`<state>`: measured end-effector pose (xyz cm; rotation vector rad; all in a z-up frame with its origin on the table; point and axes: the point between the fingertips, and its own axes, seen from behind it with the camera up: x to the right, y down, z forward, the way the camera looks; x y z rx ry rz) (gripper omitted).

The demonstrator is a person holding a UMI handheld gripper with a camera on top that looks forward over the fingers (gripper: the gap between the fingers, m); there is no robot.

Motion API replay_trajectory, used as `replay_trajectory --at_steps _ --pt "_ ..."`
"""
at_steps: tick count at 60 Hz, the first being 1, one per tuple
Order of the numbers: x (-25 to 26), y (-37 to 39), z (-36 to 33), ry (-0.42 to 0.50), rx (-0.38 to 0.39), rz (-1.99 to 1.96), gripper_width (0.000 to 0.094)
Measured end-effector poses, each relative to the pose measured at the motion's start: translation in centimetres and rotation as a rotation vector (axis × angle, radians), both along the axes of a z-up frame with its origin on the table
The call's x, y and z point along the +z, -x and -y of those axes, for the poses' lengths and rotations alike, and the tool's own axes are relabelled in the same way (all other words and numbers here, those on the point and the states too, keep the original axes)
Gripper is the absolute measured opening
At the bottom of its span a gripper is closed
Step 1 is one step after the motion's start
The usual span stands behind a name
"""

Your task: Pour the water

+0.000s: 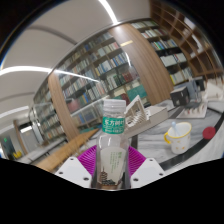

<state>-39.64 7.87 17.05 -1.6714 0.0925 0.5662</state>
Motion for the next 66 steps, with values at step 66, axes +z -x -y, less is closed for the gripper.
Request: replay_trajectory --at_steps 66 --pt "12.3 -14.5 -9.0 -0.009 0.043 -0.736 0.0383"
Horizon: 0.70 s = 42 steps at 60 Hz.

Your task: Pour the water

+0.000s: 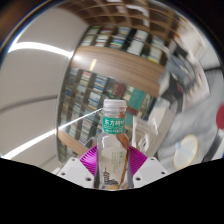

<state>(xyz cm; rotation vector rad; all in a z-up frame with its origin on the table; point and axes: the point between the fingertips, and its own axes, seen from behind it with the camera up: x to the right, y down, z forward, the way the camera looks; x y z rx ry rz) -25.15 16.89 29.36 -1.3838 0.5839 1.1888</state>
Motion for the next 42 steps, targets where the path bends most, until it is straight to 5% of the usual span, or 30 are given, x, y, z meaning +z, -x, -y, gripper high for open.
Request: replay_trajectory --at_steps 11,20,42 --pt "5.8 -9.7 0.5 -0.187 -0.304 0.65 0.0382" --pt "2.5 -16.5 -0.1 -0.149 -0.438 1.02 0.0381" --pt "-16.0 -23.9 -1.0 0.142 -0.369 1.198 0.0382"
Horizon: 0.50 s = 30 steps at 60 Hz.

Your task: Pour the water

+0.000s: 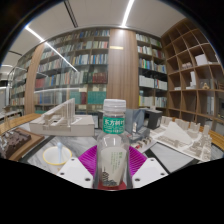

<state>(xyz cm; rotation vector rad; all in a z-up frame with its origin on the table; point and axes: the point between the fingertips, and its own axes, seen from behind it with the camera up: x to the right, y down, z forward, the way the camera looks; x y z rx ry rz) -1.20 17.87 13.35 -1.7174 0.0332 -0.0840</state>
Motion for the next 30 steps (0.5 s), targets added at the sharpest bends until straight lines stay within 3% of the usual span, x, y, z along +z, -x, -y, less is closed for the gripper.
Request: replay_trajectory --at_steps 8,10,14,21,24,26,30 --pt "-4.6 -0.4 0.4 0.072 -0.001 0.009 0.0389" --pt "-4.2 -0.2 0.5 0.029 0.005 0.02 0.039" --pt "-4.5 -0.5 0.8 0.034 0.002 0.019 0.0412" --pt "-4.8 -0.5 1.2 0.089 -0.007 0.013 0.0578" --pt "-4.5 -0.1 1.9 0.115 -0.002 0.009 0.0725" --pt "-4.1 0.1 2.7 0.126 0.0 0.009 0.0876" --pt "-3.0 0.1 5.2 0.142 -0.026 0.02 0.0847"
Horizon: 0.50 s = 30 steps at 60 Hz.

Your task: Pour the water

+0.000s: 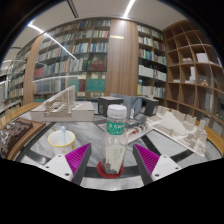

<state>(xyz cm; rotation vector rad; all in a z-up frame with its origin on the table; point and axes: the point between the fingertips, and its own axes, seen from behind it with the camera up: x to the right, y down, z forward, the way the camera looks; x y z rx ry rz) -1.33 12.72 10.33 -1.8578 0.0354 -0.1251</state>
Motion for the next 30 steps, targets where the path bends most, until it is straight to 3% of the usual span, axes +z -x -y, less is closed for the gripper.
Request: replay_trajectory --at_steps 13,30 --pt "4.2 2.8 15.1 0.079 -0.051 0.036 0.0853" --pt "7.4 8.4 36.1 0.126 -0.049 0.017 0.0854"
